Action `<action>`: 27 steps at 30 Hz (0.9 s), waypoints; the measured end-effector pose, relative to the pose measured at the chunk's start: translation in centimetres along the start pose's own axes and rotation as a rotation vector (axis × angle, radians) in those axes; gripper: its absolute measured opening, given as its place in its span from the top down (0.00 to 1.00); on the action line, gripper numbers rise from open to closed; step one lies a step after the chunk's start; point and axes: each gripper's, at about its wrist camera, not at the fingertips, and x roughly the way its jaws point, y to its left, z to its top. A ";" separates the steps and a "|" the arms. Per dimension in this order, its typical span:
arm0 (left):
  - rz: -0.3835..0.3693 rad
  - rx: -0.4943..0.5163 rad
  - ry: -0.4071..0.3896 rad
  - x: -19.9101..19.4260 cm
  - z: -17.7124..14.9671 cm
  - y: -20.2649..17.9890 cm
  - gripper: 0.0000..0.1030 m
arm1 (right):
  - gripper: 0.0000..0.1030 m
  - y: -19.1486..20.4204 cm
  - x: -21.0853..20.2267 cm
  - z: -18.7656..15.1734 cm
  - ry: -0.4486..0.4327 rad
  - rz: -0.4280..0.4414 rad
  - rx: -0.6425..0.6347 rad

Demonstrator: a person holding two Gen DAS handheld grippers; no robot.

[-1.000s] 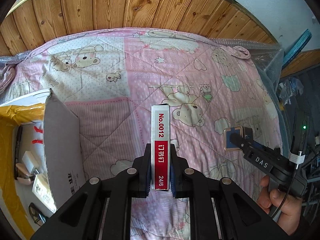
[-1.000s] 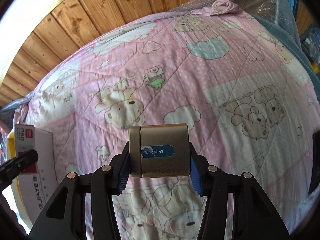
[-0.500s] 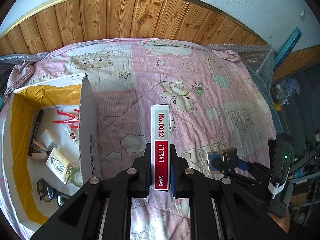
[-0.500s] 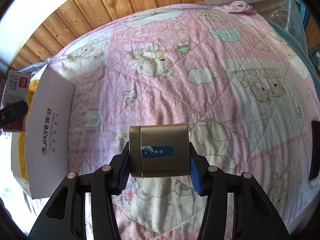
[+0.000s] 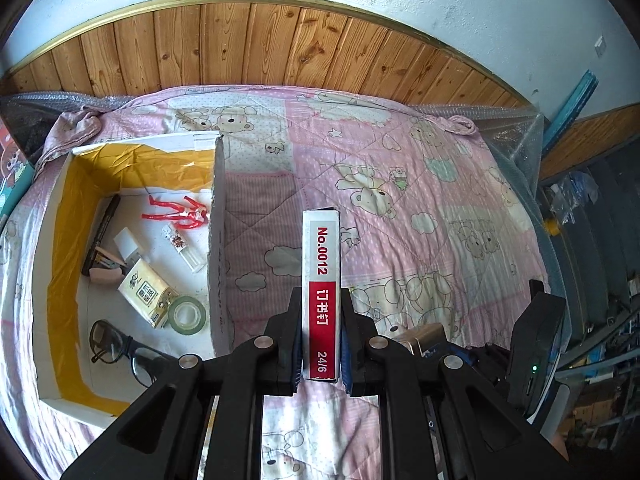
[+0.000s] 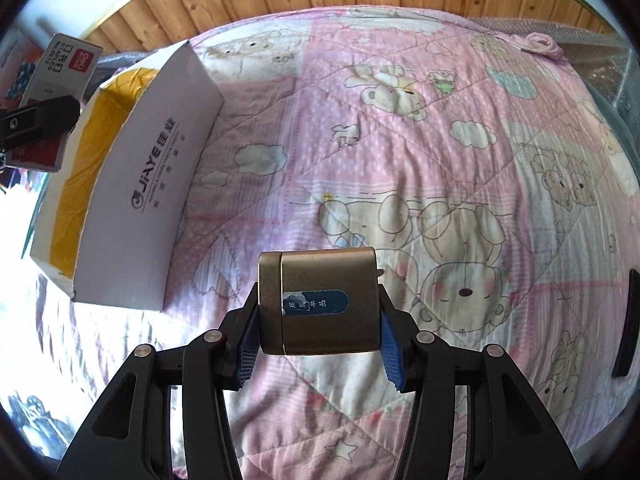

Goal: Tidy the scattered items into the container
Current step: 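Lift the staple box and gold cube and carry both over the white box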

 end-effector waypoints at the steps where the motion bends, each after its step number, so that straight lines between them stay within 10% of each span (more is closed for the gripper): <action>1: 0.002 -0.008 -0.002 -0.2 -0.3 0.3 0.85 | 0.48 0.6 0.0 -0.1 0.002 0.005 -0.021; 27: 0.043 -0.215 -0.011 -4.7 -7.5 9.2 0.85 | 0.48 11.9 -2.9 0.7 -0.036 0.080 -0.365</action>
